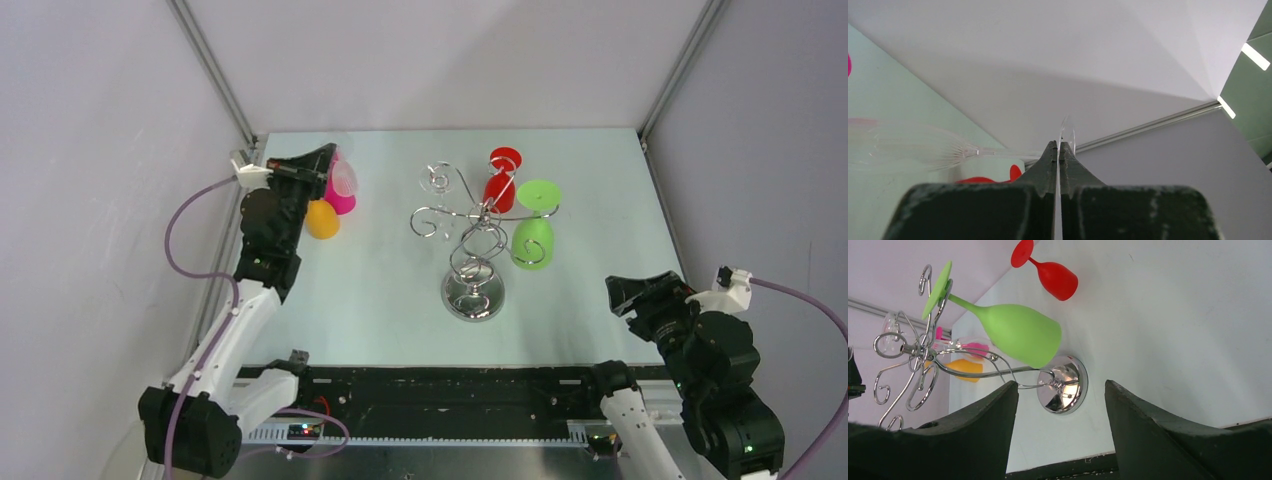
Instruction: Place the wine glass upside down on the wine glass rack
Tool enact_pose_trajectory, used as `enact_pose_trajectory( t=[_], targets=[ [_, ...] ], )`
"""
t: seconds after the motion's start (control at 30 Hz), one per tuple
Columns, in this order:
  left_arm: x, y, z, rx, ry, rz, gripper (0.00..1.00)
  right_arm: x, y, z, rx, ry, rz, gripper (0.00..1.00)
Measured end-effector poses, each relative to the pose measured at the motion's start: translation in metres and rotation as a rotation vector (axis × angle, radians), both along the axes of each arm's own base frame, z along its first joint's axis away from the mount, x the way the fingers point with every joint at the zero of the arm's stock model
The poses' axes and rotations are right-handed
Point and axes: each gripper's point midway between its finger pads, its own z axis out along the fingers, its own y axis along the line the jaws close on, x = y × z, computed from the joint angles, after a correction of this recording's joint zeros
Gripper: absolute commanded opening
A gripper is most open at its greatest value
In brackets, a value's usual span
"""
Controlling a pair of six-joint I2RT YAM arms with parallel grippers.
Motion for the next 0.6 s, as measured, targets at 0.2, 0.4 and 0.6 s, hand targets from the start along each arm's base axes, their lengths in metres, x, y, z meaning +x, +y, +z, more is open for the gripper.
enact_pose_trajectory(
  t=[0.2, 0.4, 0.6],
  targets=[
    [-0.02, -0.003, 0.005, 0.02, 0.003, -0.037, 0.0, -0.001, -0.005, 0.002, -0.004, -0.016, -0.006, 0.69],
    [-0.054, -0.01, 0.025, 0.048, -0.054, -0.106, 0.0, -0.003, -0.01, 0.004, 0.001, -0.036, -0.015, 0.7],
    [-0.084, -0.037, 0.022, 0.088, -0.046, -0.252, 0.0, -0.01, -0.02, 0.003, 0.018, -0.059, -0.027, 0.7]
  ],
)
